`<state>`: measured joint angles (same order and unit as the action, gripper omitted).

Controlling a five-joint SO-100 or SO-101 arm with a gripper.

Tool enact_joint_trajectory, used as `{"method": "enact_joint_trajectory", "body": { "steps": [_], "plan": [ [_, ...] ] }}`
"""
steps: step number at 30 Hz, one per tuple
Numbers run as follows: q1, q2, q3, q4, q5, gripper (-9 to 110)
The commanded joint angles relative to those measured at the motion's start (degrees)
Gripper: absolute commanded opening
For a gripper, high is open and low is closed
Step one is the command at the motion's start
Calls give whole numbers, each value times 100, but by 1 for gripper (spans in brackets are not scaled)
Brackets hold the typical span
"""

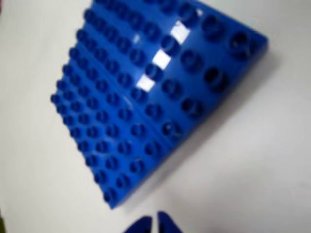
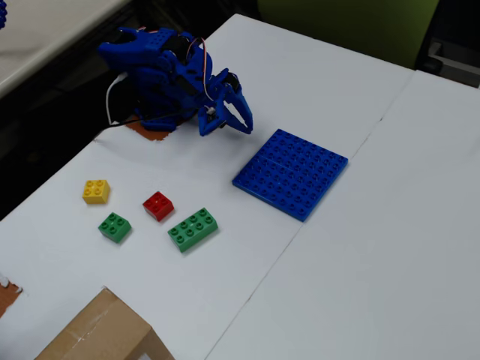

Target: Pick up the 2x2 green block and go up the 8x8 blue block.

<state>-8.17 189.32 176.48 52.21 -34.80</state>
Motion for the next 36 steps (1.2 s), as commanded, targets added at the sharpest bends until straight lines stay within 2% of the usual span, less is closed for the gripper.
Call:
{"method": "enact_joint_trajectory", "body": {
  "steps": [1,10,14,19,25,28,30,36],
  "plan": [
    [545,-62,-633,624,-1767,0],
    [1995,-501,-2092,3067,-5906,0],
    [2918,-914,-2531,3445,-7629,0],
    [3841,-3428,-4447,3718,-8719,5],
    [4667,-5546,-5845,3533,-9703,26],
    [5080,-6240,-6144,3199,-9765,32],
    [5520,-6838,-6495,3120,-10160,34],
    [6688,-8640,-8209,3182,-12243,34]
  ]
}}
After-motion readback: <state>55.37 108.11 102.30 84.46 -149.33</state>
